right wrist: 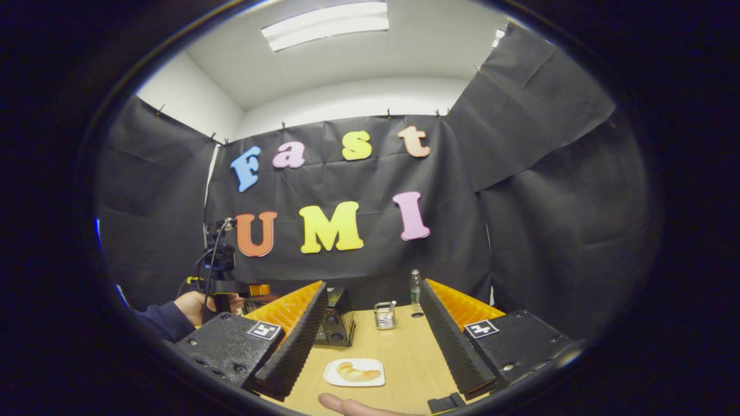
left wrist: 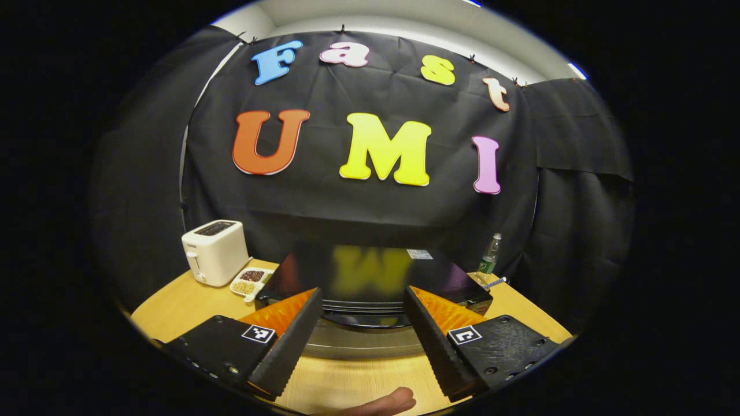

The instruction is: Open the electric oven with the left hand, put the food in, and close the electric oven.

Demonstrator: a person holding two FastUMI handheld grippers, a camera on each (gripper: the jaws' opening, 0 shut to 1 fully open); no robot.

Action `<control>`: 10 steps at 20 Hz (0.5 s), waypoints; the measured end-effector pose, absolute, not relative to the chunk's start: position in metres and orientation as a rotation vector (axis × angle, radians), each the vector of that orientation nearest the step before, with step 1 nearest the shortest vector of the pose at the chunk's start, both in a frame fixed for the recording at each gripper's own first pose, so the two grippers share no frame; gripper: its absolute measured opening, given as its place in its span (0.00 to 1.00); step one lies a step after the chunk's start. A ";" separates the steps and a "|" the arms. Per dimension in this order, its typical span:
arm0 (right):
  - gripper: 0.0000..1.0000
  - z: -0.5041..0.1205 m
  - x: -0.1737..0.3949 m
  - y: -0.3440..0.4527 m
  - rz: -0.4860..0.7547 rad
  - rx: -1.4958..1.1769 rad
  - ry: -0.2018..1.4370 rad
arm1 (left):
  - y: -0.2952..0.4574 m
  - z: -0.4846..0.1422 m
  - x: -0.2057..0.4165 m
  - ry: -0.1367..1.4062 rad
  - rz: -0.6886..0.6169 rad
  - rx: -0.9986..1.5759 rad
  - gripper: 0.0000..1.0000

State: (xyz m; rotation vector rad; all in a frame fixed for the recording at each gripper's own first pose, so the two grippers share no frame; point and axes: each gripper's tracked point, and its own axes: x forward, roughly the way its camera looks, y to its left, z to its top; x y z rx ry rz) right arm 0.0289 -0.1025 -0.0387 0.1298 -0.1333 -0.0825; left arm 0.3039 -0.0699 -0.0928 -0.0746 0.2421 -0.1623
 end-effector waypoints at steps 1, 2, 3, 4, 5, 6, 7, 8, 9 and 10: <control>1.00 -0.034 0.027 -0.106 -0.104 0.121 -0.154 | -0.071 -0.095 0.313 0.241 -0.165 -0.070 0.93; 1.00 -0.037 0.024 -0.110 -0.129 0.109 -0.167 | -0.072 -0.096 0.320 0.236 -0.169 -0.062 0.93; 1.00 -0.037 0.024 -0.111 -0.136 0.095 -0.177 | -0.073 -0.098 0.328 0.229 -0.168 -0.063 0.93; 1.00 -0.039 0.024 -0.108 -0.134 0.081 -0.174 | -0.075 -0.102 0.333 0.231 -0.172 -0.074 0.93; 1.00 -0.044 0.024 -0.105 -0.123 0.081 -0.156 | -0.081 -0.112 0.335 0.256 -0.186 -0.085 0.93; 1.00 -0.045 0.024 -0.097 -0.083 0.089 -0.148 | -0.083 -0.119 0.334 0.278 -0.179 -0.072 0.93; 1.00 -0.044 0.022 -0.090 -0.055 0.095 -0.144 | -0.081 -0.116 0.336 0.261 -0.169 -0.037 0.94; 1.00 -0.043 0.022 -0.091 -0.043 0.097 -0.146 | -0.079 -0.118 0.334 0.267 -0.158 -0.005 0.95; 1.00 -0.041 0.021 -0.092 -0.040 0.092 -0.150 | -0.082 -0.123 0.330 0.280 -0.147 0.028 0.95; 1.00 -0.042 0.019 -0.093 -0.041 0.087 -0.153 | -0.083 -0.123 0.326 0.275 -0.146 0.072 0.96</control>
